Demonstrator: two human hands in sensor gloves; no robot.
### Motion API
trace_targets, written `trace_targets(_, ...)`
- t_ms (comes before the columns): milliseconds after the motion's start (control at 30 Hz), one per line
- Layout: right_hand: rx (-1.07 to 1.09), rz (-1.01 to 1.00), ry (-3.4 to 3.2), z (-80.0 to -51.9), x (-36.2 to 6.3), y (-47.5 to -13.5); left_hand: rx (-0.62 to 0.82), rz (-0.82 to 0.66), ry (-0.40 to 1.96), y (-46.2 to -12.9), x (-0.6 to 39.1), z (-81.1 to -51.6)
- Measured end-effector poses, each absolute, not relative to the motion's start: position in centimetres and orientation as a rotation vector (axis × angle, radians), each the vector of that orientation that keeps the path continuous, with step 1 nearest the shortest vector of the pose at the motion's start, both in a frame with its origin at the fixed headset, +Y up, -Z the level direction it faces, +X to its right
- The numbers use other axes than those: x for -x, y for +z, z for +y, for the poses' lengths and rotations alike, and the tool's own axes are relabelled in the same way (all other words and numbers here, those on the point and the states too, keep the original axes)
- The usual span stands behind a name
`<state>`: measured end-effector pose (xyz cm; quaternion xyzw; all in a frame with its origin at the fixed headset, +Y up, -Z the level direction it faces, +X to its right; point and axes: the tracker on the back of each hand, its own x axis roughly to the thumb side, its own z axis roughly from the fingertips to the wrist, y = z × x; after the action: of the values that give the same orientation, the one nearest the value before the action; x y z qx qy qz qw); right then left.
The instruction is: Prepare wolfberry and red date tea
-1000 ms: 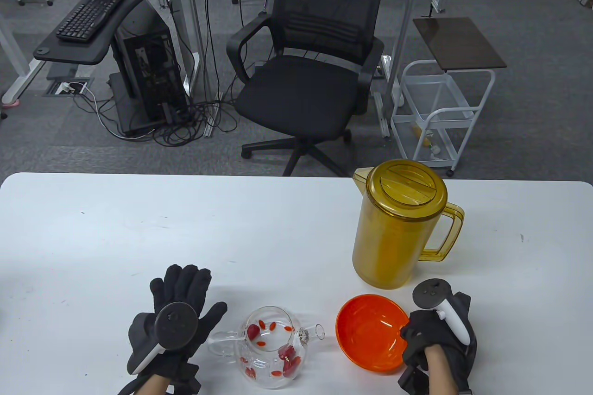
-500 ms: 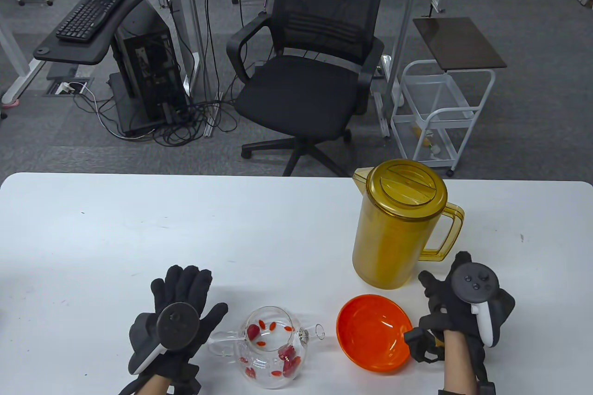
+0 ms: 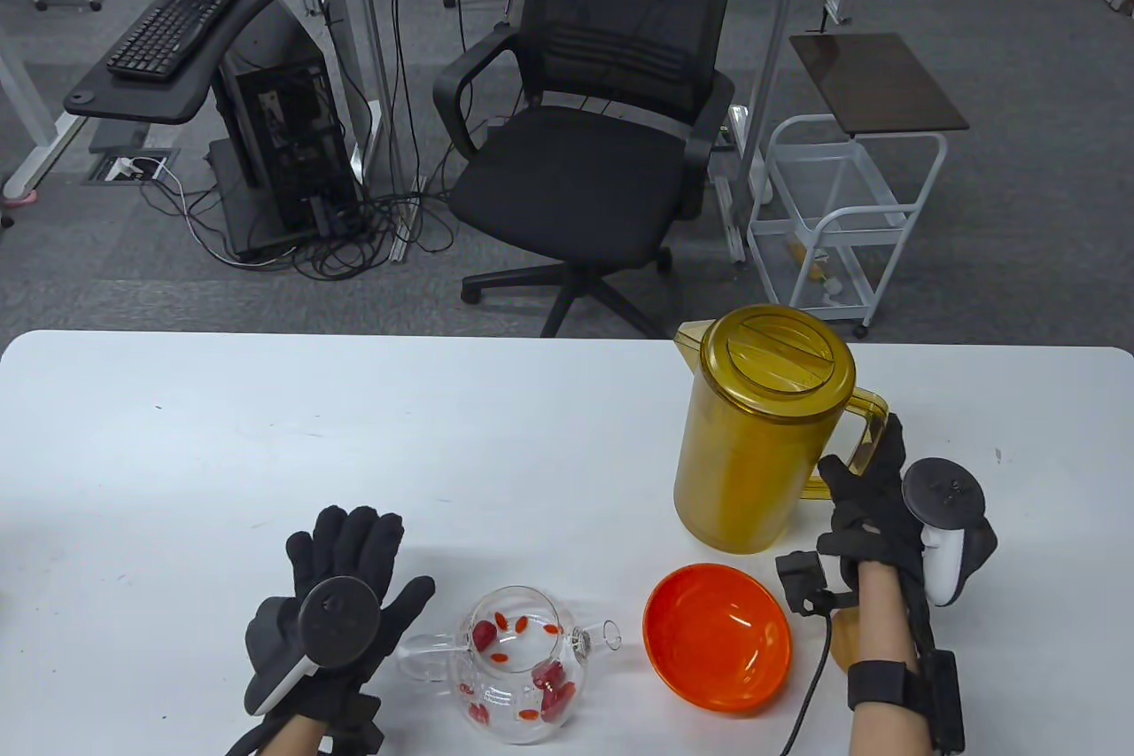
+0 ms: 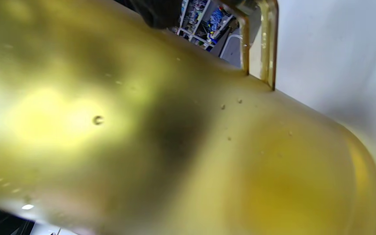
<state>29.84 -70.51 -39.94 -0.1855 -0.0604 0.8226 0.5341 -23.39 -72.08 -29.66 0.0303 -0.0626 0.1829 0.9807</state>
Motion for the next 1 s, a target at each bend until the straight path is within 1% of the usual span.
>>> trace_targets(100, 0.435, -0.172, 1.889, -70.7, -30.0, -40.4, -0.061, -0.125, 0.369, -29.7, 23.4, -72.0)
trace_targets(167, 0.409, -0.14, 1.835, -70.7, -29.9, -40.7, -0.061, -0.125, 0.373, -29.7, 23.4, -72.0)
trace_targets(267, 0.309, -0.12, 1.759, -70.8, -29.6, -41.0, -0.063, -0.121, 0.373, -29.7, 23.5, -72.0)
trace_targets(400, 0.23, -0.154, 1.709, -70.1, -28.2, -41.5, -0.063, -0.114, 0.386, -29.8, 23.8, -71.9)
trace_targets(533, 0.213, -0.203, 1.82, -68.8, -26.2, -41.9, -0.064, -0.114, 0.388, -29.8, 23.8, -71.8)
trace_targets(733, 0.171, -0.254, 1.891, -67.6, -24.0, -41.7, -0.06, -0.122, 0.385, -29.9, 23.8, -71.8)
trace_targets(900, 0.103, -0.27, 1.957, -65.5, -22.6, -41.1, -0.067, -0.131, 0.397, -30.0, 23.8, -71.6)
trace_targets(1000, 0.052, -0.273, 1.987, -63.6, -21.9, -40.5, -0.073, -0.135, 0.403, -30.0, 23.8, -71.5)
